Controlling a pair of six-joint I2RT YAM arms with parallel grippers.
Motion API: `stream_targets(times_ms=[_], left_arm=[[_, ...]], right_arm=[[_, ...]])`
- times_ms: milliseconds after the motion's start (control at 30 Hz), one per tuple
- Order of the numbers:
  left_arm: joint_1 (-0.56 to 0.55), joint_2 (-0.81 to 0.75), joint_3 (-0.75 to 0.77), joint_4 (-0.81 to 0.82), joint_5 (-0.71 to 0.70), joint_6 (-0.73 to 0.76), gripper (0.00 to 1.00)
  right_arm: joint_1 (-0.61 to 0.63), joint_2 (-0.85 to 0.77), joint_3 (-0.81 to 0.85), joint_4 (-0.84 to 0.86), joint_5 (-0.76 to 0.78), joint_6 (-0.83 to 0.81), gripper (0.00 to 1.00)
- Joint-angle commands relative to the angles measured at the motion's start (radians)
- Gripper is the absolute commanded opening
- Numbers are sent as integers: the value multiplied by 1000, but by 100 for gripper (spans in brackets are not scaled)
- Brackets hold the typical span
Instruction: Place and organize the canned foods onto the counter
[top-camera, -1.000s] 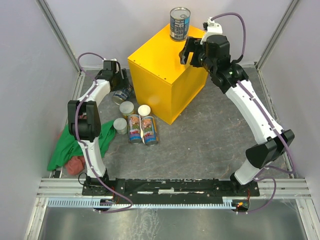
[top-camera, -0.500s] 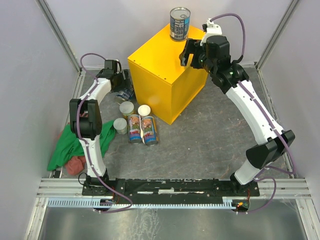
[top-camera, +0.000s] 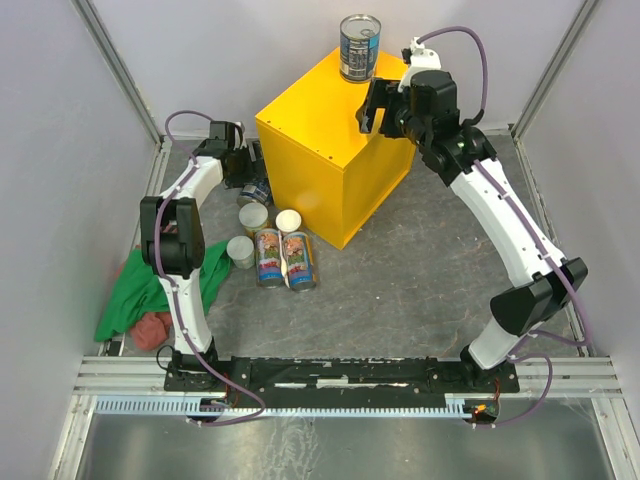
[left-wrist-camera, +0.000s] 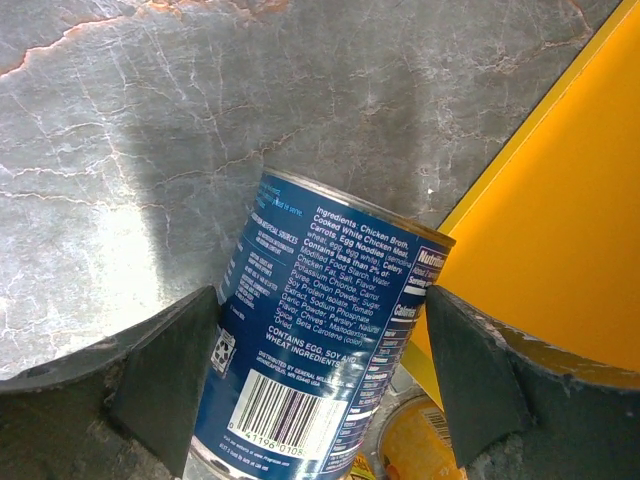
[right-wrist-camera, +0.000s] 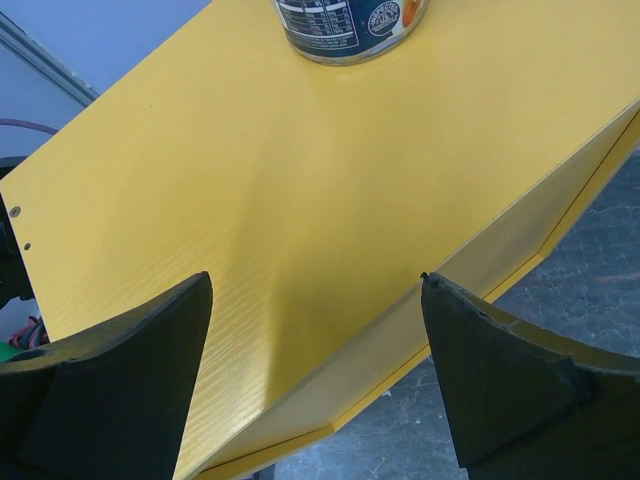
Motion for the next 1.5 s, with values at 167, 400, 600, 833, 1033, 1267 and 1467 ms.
stream_targets(times_ms=[167,400,600,833,1033,1267,1467], left_arm=[[-28,48,-28,-118,159,-53,99],[-48,88,9,-141,194,-52,99],[-72,125,36,-150,199,-53,99],[-109,164,47,-150,205,-57,99],[-142,195,50,-149,226,-55,80],[-141,147,15,-97,205,-76,28],[-137,76,-10,-43,181,-108,3]], right_arm=[[-4,20,77,8,-25,-1,93],[-5,22,69,8,-28,-4,93],[-13,23,61,14,-32,0,93],[-13,28,68,15,-40,8,93],[-13,38,83,7,-51,21,95],[-14,36,111,-17,-47,19,99],[-13,28,123,-37,-40,18,99]])
